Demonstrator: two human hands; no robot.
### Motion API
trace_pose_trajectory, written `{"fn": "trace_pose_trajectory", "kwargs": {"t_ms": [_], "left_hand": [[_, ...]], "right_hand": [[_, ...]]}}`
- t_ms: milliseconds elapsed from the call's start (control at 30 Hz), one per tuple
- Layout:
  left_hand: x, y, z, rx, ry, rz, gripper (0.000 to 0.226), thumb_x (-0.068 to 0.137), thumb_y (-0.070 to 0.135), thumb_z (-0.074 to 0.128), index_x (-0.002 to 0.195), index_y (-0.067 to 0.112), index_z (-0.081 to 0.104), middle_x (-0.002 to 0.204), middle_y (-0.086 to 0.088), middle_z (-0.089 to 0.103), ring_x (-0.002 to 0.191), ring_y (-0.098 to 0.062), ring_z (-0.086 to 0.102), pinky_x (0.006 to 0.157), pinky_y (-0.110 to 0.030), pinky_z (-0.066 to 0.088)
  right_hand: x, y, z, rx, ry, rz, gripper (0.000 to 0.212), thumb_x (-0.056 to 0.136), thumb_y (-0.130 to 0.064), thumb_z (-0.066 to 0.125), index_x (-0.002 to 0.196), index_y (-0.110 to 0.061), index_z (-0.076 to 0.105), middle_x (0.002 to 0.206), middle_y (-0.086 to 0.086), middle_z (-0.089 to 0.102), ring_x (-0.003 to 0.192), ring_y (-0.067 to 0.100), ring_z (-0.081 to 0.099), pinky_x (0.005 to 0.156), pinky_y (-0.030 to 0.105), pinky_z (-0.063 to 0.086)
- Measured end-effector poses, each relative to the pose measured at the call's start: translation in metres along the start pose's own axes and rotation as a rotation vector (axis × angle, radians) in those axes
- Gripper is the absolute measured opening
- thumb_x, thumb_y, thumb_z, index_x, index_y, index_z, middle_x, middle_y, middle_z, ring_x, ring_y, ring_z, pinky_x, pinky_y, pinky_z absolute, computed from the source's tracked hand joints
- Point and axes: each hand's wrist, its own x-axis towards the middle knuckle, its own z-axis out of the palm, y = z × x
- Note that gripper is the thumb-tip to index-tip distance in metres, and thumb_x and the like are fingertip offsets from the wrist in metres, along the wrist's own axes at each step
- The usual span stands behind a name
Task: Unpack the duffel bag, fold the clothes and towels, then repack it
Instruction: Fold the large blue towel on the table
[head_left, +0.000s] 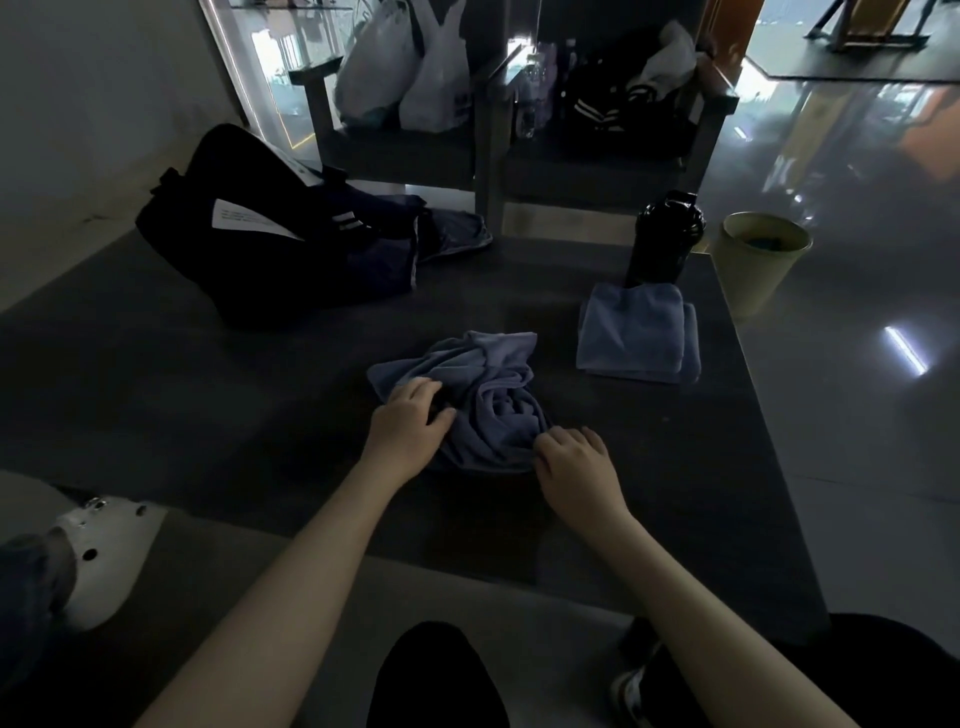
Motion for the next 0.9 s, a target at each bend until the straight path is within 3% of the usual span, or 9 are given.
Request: {"fn": "trace_pose_trajectory", "kwargs": {"t_ms": [133, 267, 433, 533, 600, 667, 733, 833, 900], "left_hand": [[-0.005, -0.008, 0.000, 0.072, 0.016, -0.084, 0.046, 0.096, 0.036, 0.048, 0.138, 0.020, 0.043, 0.143, -0.001, 0.040, 0.133, -0.023, 0.033, 0.104, -0.040, 0.035], [-0.009, -0.005, 0.003, -0.015, -0.112, -0.085, 0.040, 0.097, 0.035, 0.046, 0.134, 0.020, 0.047, 0.138, -0.002, 0.047, 0.125, -0.023, 0.042, 0.097, -0.039, 0.040], [-0.008, 0.003, 0.010, -0.183, 0.038, -0.236, 0.048, 0.097, 0.035, 0.048, 0.139, 0.016, 0.038, 0.139, -0.007, 0.042, 0.119, -0.022, 0.049, 0.090, -0.035, 0.046], [-0.001, 0.007, 0.008, -0.126, -0.018, -0.400, 0.068, 0.095, 0.042, 0.050, 0.149, 0.013, 0.020, 0.149, -0.009, 0.030, 0.129, -0.027, 0.040, 0.095, -0.038, 0.042], [0.006, 0.006, 0.005, -0.131, -0.071, -0.449, 0.072, 0.094, 0.044, 0.051, 0.150, 0.011, 0.018, 0.151, -0.010, 0.030, 0.132, -0.029, 0.038, 0.098, -0.040, 0.041], [0.015, 0.005, 0.003, -0.213, -0.106, -0.457, 0.064, 0.092, 0.039, 0.056, 0.144, 0.010, 0.032, 0.142, -0.010, 0.041, 0.123, -0.028, 0.047, 0.091, -0.038, 0.044], [0.020, 0.005, 0.000, -0.310, -0.139, -0.461, 0.046, 0.089, 0.029, 0.060, 0.129, 0.009, 0.049, 0.126, -0.011, 0.057, 0.105, -0.026, 0.057, 0.079, -0.034, 0.047], [0.018, 0.006, -0.004, -0.300, -0.191, -0.441, 0.035, 0.090, 0.022, 0.060, 0.122, 0.008, 0.056, 0.119, -0.010, 0.061, 0.100, -0.025, 0.058, 0.073, -0.030, 0.043], [0.016, 0.005, -0.007, -0.304, -0.121, -0.417, 0.030, 0.091, 0.019, 0.059, 0.120, 0.012, 0.058, 0.117, -0.007, 0.062, 0.098, -0.021, 0.059, 0.071, -0.028, 0.043]], "right_hand": [[-0.009, 0.009, -0.015, -0.077, -0.035, 0.042, 0.018, 0.092, -0.028, 0.047, 0.092, -0.018, 0.063, 0.096, -0.003, 0.064, 0.094, 0.014, 0.059, 0.112, 0.038, 0.023], [-0.010, 0.009, -0.027, -0.116, -0.042, 0.196, 0.044, 0.095, -0.043, 0.036, 0.072, -0.020, 0.065, 0.073, -0.004, 0.066, 0.073, 0.013, 0.059, 0.108, 0.040, 0.025], [0.014, -0.005, -0.032, 0.049, 0.079, 0.378, 0.049, 0.092, -0.060, 0.035, 0.097, -0.017, 0.059, 0.095, 0.001, 0.064, 0.085, 0.021, 0.060, 0.085, 0.039, 0.036], [0.030, -0.011, -0.029, 0.187, -0.057, 0.472, 0.058, 0.088, -0.064, 0.041, 0.117, -0.015, 0.053, 0.113, 0.005, 0.059, 0.100, 0.026, 0.058, 0.090, 0.042, 0.042], [0.034, -0.013, -0.025, 0.236, -0.187, 0.493, 0.052, 0.087, -0.056, 0.046, 0.122, -0.018, 0.051, 0.117, 0.005, 0.057, 0.104, 0.028, 0.056, 0.093, 0.045, 0.043], [0.033, -0.016, -0.023, 0.259, -0.205, 0.460, 0.030, 0.085, -0.043, 0.051, 0.104, -0.021, 0.056, 0.109, 0.005, 0.059, 0.100, 0.028, 0.057, 0.090, 0.045, 0.045], [0.030, -0.017, -0.026, 0.289, -0.198, 0.406, 0.011, 0.081, -0.030, 0.054, 0.075, -0.021, 0.054, 0.088, 0.002, 0.061, 0.088, 0.027, 0.058, 0.079, 0.039, 0.047], [0.022, -0.013, -0.036, 0.314, -0.278, 0.382, 0.020, 0.079, -0.022, 0.058, 0.061, -0.015, 0.054, 0.066, 0.001, 0.057, 0.071, 0.022, 0.056, 0.068, 0.035, 0.045], [0.019, -0.004, -0.046, 0.330, -0.339, 0.450, 0.025, 0.078, -0.022, 0.060, 0.057, -0.015, 0.049, 0.059, 0.000, 0.053, 0.061, 0.019, 0.052, 0.064, 0.030, 0.040]]}}
